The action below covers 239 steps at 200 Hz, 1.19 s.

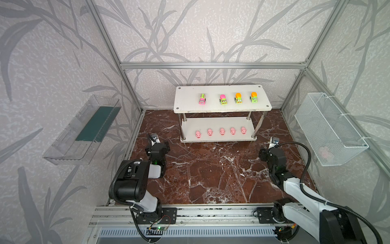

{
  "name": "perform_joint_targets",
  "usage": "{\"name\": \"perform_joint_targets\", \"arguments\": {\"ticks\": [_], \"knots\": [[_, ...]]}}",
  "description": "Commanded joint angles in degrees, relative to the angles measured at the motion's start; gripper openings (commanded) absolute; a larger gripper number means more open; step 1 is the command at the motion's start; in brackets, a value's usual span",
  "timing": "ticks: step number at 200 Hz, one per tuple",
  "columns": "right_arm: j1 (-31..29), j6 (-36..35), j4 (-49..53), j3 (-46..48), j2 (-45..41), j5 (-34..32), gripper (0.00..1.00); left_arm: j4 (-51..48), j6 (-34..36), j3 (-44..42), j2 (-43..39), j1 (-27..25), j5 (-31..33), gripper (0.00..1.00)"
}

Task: Place and organize the plastic toys onto the shelf

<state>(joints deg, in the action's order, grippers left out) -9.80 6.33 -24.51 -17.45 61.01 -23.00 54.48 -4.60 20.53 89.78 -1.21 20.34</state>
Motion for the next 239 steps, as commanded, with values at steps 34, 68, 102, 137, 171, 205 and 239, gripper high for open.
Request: {"name": "perform_joint_targets", "arguments": {"ticks": [34, 68, 102, 137, 171, 205, 239], "knots": [[0.92, -5.8, -26.96, 1.02, 15.33, -0.58, 0.8, 3.06, 1.2, -0.08, 0.62, 0.25, -0.34, 0.95], [1.1, -7.61, -34.88, 0.19, 24.47, 1.59, 0.83, 2.78, 1.13, 0.0, 0.57, 0.29, -0.38, 0.95], [1.12, -8.86, -32.8, -2.06, 26.48, 5.71, 0.86, 2.82, 1.15, -0.02, 0.57, 0.25, -0.34, 0.95], [1.1, -9.06, -31.1, -3.31, 28.86, 7.84, 0.91, 2.82, 1.17, 0.01, 0.57, 0.25, -0.36, 0.99], [1.01, -9.48, -33.31, -2.93, 29.75, 7.57, 0.99, 2.83, 1.1, -0.05, 0.57, 0.26, -0.39, 0.99], [1.01, -10.12, -35.76, -2.62, 30.75, 7.56, 0.99, 2.85, 1.17, -0.04, 0.57, 0.29, -0.38, 1.0], [0.95, -10.01, -35.36, -2.68, 30.61, 7.56, 0.99, 2.83, 1.22, -0.04, 0.55, 0.24, -0.38, 0.99]]}}
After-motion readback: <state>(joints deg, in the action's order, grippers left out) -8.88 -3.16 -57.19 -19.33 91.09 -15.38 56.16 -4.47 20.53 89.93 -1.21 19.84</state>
